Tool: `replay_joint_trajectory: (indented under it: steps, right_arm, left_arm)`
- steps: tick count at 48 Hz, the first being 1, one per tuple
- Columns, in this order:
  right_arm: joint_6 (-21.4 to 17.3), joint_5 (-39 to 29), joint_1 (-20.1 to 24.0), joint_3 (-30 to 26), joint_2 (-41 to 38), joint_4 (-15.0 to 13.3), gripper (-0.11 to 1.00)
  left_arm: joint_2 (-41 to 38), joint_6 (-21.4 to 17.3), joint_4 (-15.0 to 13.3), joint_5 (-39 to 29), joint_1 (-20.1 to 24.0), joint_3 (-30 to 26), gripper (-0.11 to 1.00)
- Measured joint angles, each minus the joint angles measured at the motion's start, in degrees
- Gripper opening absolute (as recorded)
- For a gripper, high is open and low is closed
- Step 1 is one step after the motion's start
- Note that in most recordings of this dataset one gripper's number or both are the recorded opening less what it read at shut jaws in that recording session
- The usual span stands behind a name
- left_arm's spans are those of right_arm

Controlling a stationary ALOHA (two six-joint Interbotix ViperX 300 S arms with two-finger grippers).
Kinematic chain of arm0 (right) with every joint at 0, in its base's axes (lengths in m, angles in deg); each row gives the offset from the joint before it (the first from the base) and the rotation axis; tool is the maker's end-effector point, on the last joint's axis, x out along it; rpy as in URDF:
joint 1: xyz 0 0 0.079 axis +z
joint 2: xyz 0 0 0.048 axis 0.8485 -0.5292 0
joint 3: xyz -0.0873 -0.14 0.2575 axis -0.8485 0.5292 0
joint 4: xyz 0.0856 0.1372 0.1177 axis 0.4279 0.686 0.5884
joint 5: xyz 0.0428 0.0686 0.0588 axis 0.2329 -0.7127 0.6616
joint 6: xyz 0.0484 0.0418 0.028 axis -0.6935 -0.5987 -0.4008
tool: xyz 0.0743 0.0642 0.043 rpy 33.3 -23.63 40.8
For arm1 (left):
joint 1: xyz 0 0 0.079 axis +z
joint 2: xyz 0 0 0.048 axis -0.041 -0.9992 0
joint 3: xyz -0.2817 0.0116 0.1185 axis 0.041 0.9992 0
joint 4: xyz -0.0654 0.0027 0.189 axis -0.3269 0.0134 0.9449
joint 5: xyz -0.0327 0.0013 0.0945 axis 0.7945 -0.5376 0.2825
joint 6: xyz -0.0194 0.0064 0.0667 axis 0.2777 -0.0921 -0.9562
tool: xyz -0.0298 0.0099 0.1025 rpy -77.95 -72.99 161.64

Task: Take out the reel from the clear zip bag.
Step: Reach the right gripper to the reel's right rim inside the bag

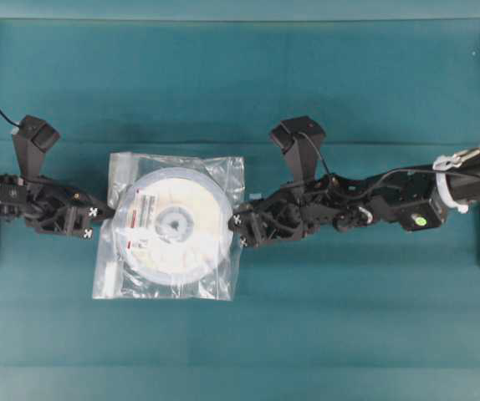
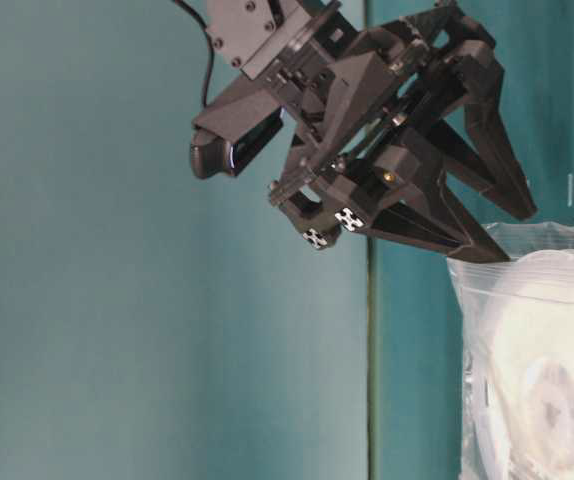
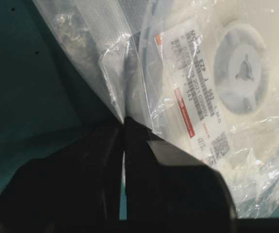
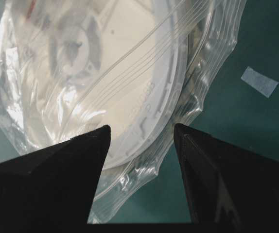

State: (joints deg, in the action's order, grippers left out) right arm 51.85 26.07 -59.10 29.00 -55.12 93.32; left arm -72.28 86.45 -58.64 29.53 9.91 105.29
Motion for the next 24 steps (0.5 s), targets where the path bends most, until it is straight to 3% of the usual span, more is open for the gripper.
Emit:
replay_joint_trajectory:
  steps: [24]
  right_arm:
    - [0.1, 1.9, 0.0, -2.5, -3.0, 0.4, 0.77]
  left_arm:
    - [-0.1, 0.0, 0.0, -0.1, 0.0, -0.1, -0.04]
